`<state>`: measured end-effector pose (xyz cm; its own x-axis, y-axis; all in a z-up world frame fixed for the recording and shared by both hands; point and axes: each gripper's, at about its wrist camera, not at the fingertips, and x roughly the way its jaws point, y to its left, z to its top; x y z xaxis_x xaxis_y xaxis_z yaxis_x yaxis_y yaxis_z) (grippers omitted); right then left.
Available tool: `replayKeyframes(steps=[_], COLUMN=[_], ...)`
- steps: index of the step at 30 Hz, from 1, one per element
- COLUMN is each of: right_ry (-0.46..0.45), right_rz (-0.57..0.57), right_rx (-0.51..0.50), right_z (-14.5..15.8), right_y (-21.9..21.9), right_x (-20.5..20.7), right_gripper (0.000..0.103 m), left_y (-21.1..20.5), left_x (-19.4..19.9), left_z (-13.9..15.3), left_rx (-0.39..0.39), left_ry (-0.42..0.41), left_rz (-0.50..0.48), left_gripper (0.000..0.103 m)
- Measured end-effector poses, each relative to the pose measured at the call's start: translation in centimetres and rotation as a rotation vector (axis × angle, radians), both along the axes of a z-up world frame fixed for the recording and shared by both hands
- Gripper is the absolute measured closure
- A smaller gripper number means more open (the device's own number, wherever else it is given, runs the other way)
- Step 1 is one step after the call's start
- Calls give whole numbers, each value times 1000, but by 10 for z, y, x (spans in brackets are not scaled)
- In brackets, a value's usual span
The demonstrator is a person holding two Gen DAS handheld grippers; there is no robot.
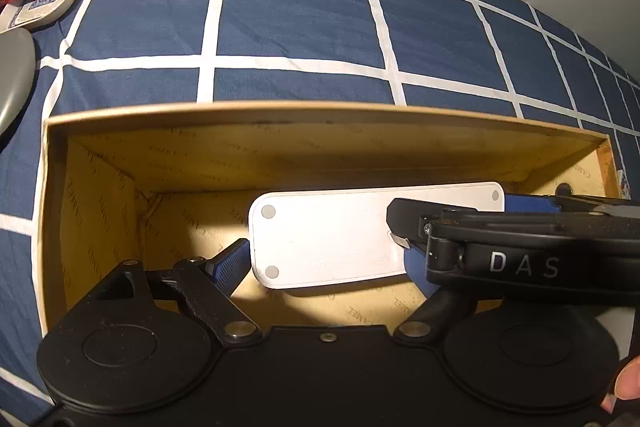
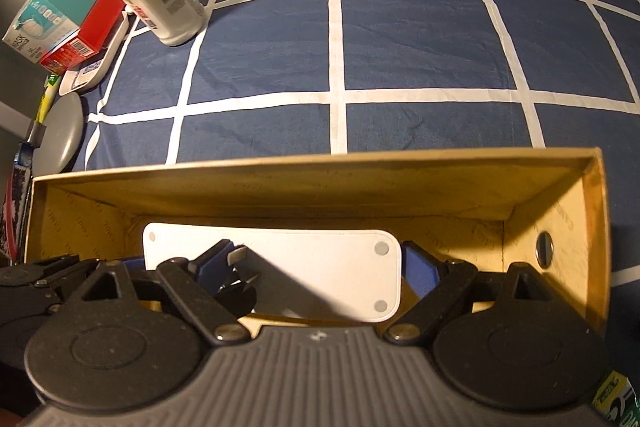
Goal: Organize objects
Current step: 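Carry the power strip with the right gripper into the cardboard box, then open the right gripper to release the power strip inside the box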
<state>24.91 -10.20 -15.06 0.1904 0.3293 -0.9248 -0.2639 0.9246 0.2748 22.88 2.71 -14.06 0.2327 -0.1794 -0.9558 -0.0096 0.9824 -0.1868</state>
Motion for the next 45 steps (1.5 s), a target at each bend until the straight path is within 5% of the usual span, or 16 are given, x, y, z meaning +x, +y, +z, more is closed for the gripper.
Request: replayKeyframes(steps=[25, 45], right_ry=[41, 2], right_rz=[-38, -30], right_rx=[-32, -30], right_z=[-11, 20], right_y=[8, 0], right_x=[12, -9], right_gripper=[15, 14], left_y=[6, 2], left_x=[12, -11], left_z=[-11, 18], left_rx=[-29, -14], left_ry=[24, -10], left_rz=[25, 54], left_gripper=[21, 16])
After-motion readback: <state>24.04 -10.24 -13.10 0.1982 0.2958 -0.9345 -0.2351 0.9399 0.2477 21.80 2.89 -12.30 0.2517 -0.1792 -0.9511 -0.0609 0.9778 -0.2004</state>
